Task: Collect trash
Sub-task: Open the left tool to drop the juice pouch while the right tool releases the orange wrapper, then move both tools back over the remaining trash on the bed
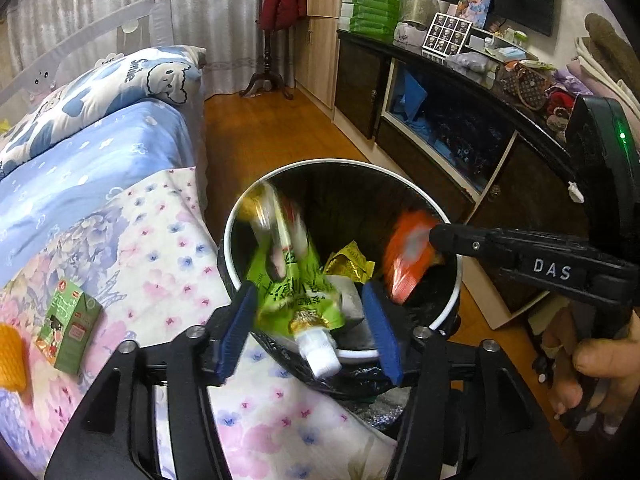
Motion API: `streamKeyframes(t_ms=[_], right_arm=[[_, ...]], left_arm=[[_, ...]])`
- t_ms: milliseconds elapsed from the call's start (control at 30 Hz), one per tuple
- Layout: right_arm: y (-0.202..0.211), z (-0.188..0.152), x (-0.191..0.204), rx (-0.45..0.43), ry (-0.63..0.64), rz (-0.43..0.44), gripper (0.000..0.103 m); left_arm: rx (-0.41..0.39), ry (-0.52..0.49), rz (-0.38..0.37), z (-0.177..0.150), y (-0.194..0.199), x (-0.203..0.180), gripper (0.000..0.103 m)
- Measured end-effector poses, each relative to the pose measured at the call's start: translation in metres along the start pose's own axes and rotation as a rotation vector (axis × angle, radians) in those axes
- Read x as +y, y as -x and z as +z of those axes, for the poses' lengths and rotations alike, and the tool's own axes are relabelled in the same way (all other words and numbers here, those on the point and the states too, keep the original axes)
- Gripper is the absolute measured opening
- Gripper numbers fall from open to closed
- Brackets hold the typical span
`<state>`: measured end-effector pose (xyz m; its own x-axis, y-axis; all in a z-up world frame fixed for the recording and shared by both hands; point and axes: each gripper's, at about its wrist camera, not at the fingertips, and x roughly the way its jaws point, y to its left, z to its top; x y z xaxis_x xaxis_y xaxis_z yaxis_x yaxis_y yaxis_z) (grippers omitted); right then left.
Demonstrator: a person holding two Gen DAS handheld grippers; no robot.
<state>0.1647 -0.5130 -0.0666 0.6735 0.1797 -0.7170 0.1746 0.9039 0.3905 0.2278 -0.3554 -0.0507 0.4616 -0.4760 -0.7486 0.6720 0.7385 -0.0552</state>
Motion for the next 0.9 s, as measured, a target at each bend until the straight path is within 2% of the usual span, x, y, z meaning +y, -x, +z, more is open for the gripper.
streamKeyframes(t_ms=[67,100,133,267,433,567,700,900], right_arm=[[0.005,0.000,-0.003,-0.014,-0.017,0.002,0.028],[0.007,-0.001,-0.003,-0.022,-0.020,0.003,0.041],[0.010,-0.001,-0.003,-0.032,-0.022,0.006,0.046],[0.019,-0.006,0.003,-0.054,-0.028,0.004,0.047],[0.024,-0.013,0.019,-0.071,-0.045,0.038,0.077],[0.024,-0.021,0.039,-0.075,-0.026,0.058,0.079],[0.019,-0.030,0.061,-0.071,0.011,0.074,0.090],[0.003,-0.042,0.096,-0.036,0.076,0.094,0.094]], left_arm=[[-0.010,0.002,0.005,-0.002,0.003,0.001,0.063],[-0.016,0.005,0.005,-0.004,0.005,0.001,0.063],[-0.020,0.008,0.004,-0.005,0.007,0.002,0.063],[-0.047,0.038,0.012,-0.019,0.020,0.010,0.063],[-0.056,0.101,0.031,-0.045,0.035,0.030,0.063],[-0.073,0.148,0.060,-0.068,0.053,0.052,0.066],[-0.081,0.202,0.097,-0.089,0.069,0.077,0.069],[-0.080,0.284,0.152,-0.119,0.086,0.114,0.069]])
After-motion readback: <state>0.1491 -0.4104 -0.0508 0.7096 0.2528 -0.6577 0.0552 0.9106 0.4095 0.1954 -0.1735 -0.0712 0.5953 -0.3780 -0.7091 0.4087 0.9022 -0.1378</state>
